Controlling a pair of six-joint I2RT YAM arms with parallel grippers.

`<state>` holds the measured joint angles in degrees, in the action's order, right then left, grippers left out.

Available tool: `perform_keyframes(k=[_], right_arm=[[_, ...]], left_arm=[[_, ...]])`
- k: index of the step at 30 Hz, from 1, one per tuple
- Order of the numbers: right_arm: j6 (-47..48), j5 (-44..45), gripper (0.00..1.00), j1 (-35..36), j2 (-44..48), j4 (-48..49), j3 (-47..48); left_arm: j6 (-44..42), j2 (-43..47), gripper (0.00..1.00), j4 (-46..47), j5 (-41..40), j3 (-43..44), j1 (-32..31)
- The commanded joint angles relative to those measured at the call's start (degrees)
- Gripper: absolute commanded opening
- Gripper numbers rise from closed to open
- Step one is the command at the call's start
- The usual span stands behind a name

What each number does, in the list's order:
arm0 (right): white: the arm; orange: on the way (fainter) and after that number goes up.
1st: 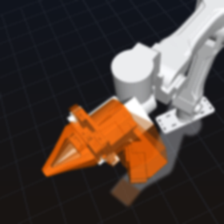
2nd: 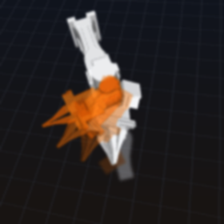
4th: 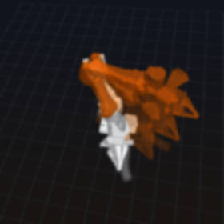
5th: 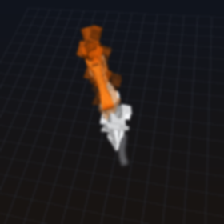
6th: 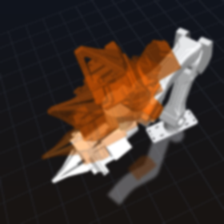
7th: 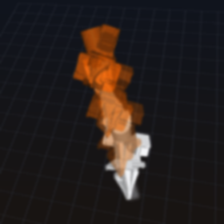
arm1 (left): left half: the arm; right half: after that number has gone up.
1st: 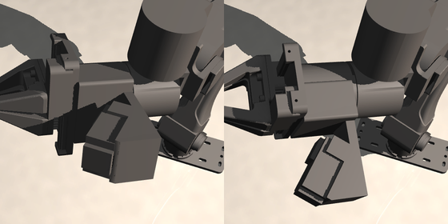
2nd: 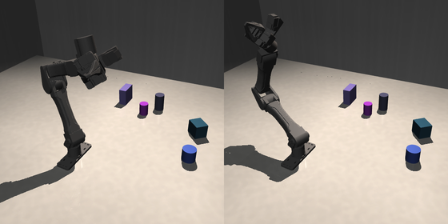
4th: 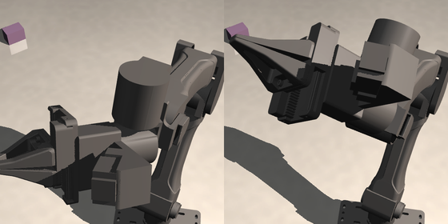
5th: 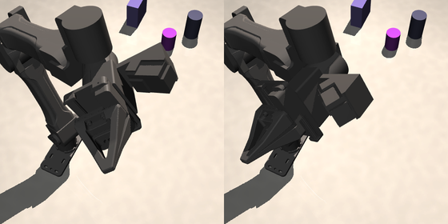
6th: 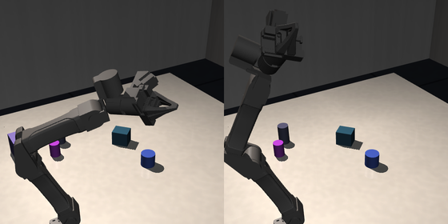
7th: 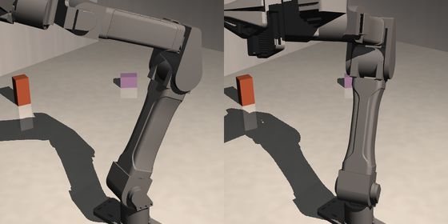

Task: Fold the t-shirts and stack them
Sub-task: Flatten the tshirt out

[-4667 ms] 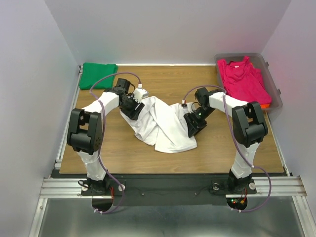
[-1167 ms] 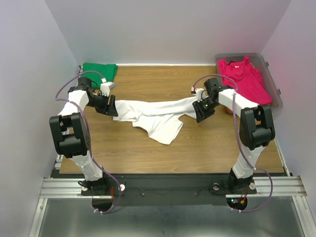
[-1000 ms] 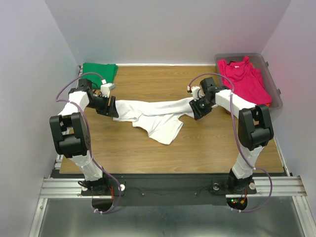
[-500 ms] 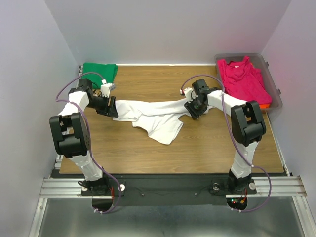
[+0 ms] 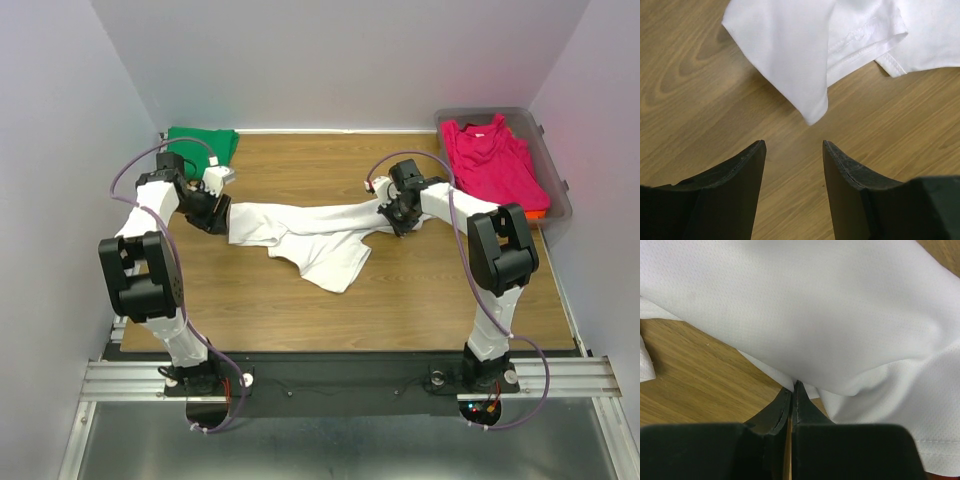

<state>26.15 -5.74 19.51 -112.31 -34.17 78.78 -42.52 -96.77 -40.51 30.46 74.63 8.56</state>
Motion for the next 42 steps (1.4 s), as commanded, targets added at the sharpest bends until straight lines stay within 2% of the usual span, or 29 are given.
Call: perform_keyframes(k=[1,6,13,24,25,27,28,29,30,34,38,42], right_arm=[[-0.4,0.2,0.01,0.4,0.6,0.0,1.0],[-1.0,-0.1,0.01,0.4,1.9,-0.9,1.3],[-0.8,0.1,0.01,0.4,3.6,-2.1,1.7],[-0.7,0.2,0.01,0.3,4.3,-3.4,2.2],[-0.7,0.1,0.00,0.3,4.3,-3.4,2.3],[-0.8,0.1,0.01,0.3,4.2,-3.7,2.7],[-0.8,0.2,0.01,0.3,4.3,-3.9,3.0],[-0.8,0.5,0.00,0.3,4.5,-4.0,3.2],[-0.8,0.6,0.01,0.3,4.7,-4.3,3.5],[-0.6,1.1,0.01,-1.2,7.1,-5.3,7.4],[-0.3,0.7,0.01,-3.1,9.2,-7.0,12.9],[0.4,1.3,0.00,-3.5,10.4,-8.3,16.4]], left_arm=[[1.1,-4.2,0.60,-3.8,2.1,4.0,-0.2],[8.4,-4.9,0.62,-0.8,7.2,-0.6,-0.3],[15.0,-6.2,0.62,4.8,7.7,-4.9,-0.3],[19.9,-8.8,0.49,11.1,6.5,-4.9,-0.1],[20.3,-8.8,0.47,11.2,6.8,-4.8,-0.2],[20.2,-9.0,0.30,11.0,8.1,-4.2,-0.2],[20.1,-8.9,0.13,10.6,8.6,-3.5,0.0],[19.9,-8.6,0.05,10.0,9.2,-3.0,0.1],[19.6,-8.2,0.00,8.4,10.1,-2.4,0.4],[20.3,-4.1,0.00,4.0,16.3,3.2,3.6],[21.4,-1.8,0.00,0.2,18.7,11.0,4.6],[23.3,-2.2,0.00,-2.5,20.3,13.5,4.7]])
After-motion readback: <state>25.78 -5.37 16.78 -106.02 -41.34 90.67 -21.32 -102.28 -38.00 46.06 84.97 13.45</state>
